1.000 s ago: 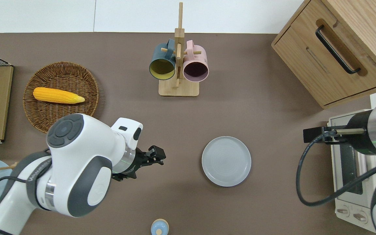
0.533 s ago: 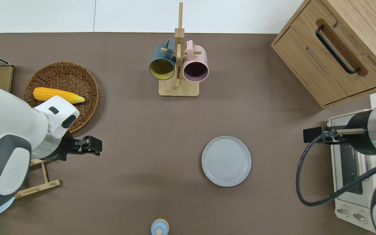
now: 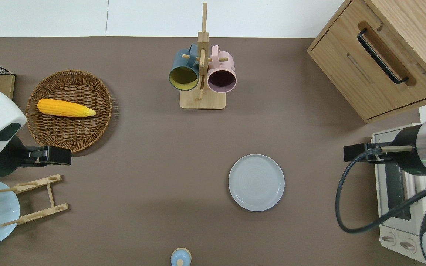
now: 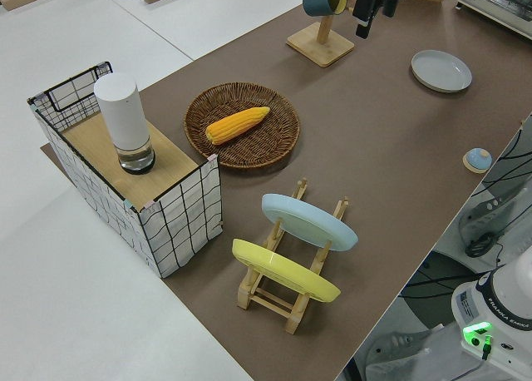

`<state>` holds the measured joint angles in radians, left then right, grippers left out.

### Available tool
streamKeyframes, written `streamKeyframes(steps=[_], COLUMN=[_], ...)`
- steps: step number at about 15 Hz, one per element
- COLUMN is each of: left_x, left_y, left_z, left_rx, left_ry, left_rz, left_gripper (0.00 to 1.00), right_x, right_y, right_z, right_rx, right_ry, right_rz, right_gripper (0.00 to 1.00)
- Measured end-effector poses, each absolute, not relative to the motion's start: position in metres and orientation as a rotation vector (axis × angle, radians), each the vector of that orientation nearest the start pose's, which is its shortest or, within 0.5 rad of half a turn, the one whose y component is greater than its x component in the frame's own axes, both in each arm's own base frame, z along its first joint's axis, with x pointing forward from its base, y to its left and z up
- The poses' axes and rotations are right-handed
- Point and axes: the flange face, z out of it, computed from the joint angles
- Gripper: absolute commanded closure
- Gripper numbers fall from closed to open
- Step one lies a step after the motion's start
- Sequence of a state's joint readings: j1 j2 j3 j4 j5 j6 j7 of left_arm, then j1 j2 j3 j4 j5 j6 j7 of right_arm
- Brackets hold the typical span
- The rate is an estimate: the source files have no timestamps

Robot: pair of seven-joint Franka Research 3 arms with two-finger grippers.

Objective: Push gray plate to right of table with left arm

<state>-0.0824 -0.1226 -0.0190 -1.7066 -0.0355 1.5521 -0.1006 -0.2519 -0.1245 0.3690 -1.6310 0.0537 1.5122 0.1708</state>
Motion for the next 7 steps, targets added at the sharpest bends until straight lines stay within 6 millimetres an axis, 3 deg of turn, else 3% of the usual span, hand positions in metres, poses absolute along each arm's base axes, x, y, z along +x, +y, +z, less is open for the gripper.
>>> streamKeyframes(steps=[7], left_x=[0.513], left_y=[-0.039], left_z=[0.631], left_rx=[-3.173], left_ry=[-0.045], left_rz=[0.033], left_gripper=[0.00], right_x=[0.506], right_y=[0.079], right_z=[0.653], right_rx=[-3.132], right_ry=[0.083], right_rz=[0.006], right_gripper=[0.005])
